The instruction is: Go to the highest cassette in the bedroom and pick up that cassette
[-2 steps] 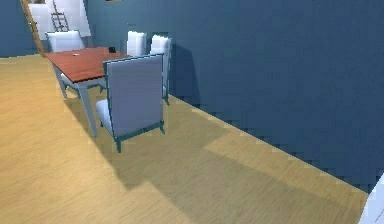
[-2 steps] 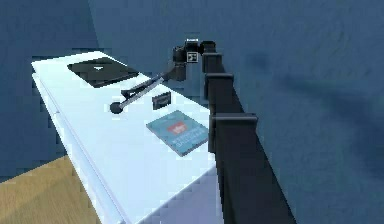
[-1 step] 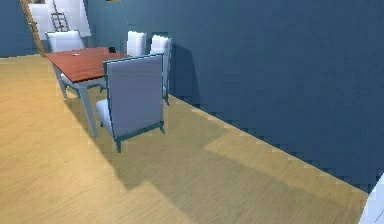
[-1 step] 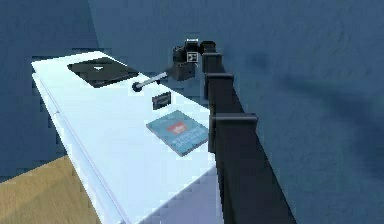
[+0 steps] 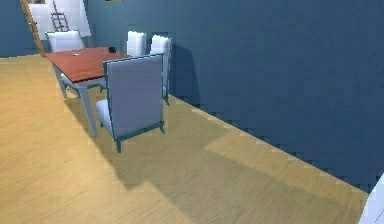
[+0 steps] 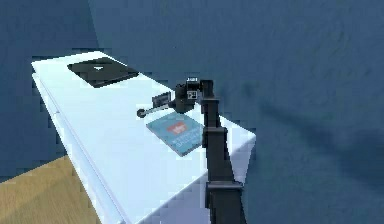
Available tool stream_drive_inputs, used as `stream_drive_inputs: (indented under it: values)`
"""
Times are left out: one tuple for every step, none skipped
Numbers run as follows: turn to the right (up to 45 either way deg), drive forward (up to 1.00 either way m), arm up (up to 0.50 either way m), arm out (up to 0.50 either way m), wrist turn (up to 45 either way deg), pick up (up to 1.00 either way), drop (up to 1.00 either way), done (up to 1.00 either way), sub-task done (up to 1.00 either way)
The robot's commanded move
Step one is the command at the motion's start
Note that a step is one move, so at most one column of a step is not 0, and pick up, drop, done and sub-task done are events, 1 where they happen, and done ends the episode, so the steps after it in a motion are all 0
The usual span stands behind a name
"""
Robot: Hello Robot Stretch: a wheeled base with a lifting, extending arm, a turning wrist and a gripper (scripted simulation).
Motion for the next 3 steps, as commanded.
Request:
stream_drive_inputs:
  values:
    - [0.0, 0.00, 0.00, 0.00, 0.0, 1.00, 0.00, 0.00, 0.00]
    - [0.0, 0.00, 0.10, 0.00, 0.0, 0.00, 0.00, 0.00, 0.00]
    - [0.0, 0.00, 0.00, 0.00, 0.0, 0.00, 0.00, 1.00, 0.00]
